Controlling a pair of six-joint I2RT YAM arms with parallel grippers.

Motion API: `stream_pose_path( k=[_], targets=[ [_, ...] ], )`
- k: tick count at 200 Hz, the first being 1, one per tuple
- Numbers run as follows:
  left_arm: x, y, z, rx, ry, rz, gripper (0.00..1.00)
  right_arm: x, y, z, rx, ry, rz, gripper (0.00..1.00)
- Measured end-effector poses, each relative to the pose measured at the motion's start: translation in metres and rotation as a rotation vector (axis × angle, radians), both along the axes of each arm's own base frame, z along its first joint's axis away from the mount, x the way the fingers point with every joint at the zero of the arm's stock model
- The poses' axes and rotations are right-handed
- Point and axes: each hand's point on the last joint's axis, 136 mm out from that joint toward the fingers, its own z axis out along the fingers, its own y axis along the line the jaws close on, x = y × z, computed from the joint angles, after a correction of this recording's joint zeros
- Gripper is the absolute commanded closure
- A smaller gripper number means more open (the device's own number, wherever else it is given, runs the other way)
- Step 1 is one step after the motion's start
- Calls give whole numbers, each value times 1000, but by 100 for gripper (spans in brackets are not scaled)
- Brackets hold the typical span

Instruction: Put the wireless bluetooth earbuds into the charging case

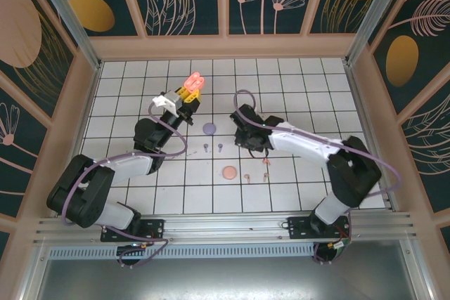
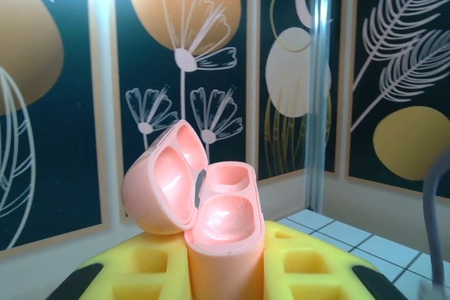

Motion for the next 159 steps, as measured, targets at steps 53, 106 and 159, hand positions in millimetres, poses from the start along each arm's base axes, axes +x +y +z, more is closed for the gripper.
stream_pose_path(
  k=[53,106,159],
  targets=[
    [-9,-22,4,50,-21,-86,100,44,8,160,238,-395,47,78],
    [-9,-40,1,130,-38,-75,100,46,27,253,378,-669,196,78],
    [6,-48,11,170,-22,-24,100,38,44,283,459,-830,328,78]
  ],
)
